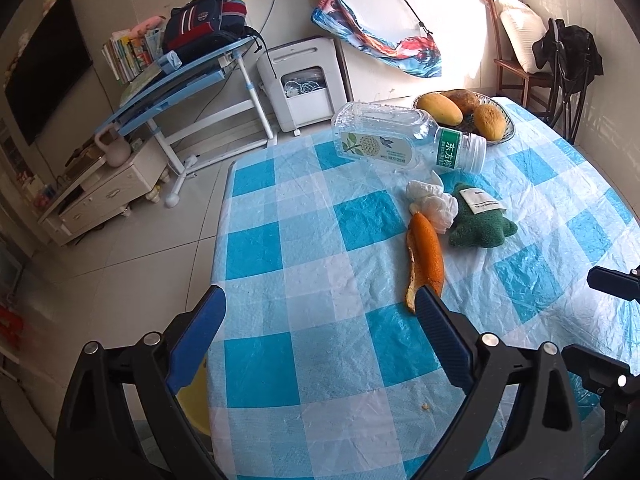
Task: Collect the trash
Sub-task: 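Move both open tools back over the table toward the remaining orange peel, then grasp the orange peel with the left gripper while the right gripper grasps the green plush toy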
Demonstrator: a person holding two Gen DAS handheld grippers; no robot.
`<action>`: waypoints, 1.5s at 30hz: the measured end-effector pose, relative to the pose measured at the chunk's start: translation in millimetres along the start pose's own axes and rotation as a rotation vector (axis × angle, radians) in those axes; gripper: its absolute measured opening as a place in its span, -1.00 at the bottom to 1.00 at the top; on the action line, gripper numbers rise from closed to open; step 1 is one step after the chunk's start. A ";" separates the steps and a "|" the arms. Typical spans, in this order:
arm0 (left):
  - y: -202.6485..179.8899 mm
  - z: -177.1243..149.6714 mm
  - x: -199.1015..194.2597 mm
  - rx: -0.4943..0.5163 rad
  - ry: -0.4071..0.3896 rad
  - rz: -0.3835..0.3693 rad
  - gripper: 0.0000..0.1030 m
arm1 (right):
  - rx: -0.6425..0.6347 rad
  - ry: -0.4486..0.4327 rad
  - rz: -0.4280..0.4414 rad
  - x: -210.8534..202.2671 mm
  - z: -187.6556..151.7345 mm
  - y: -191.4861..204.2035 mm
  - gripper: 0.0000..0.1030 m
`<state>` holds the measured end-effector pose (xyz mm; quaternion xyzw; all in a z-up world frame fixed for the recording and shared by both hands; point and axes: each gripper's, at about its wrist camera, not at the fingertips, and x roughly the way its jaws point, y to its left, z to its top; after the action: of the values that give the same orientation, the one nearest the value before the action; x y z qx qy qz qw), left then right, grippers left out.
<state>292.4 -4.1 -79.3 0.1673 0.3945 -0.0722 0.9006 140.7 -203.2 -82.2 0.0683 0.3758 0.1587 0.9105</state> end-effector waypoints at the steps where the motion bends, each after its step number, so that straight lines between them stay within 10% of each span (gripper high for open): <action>1: -0.6 0.5 0.2 -0.003 0.001 -0.005 0.79 | 0.000 0.000 0.000 0.1 0.0 0.2 0.45; 20: -35.0 21.7 51.7 -0.084 0.087 -0.112 0.78 | -0.050 0.023 0.005 7.3 20.6 -10.1 0.48; 23: -39.4 20.4 62.0 -0.082 0.114 -0.141 0.28 | -0.063 0.015 0.007 11.0 31.1 -13.9 0.48; 25: -38.7 18.7 68.7 -0.096 0.145 -0.183 -0.40 | -0.070 0.009 0.009 13.8 37.6 -15.3 0.48; 27: -36.2 17.9 67.5 -0.102 0.140 -0.187 -0.58 | -0.080 0.003 0.010 16.5 43.4 -15.3 0.48; 45: 7.4 9.2 56.8 -0.207 0.149 -0.217 -0.66 | -0.121 0.133 -0.041 94.7 71.2 1.6 0.48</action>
<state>339.3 -0.4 -113.4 0.0352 0.4814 -0.1153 0.8682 253.8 -169.8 -94.2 -0.0052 0.4263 0.1663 0.8891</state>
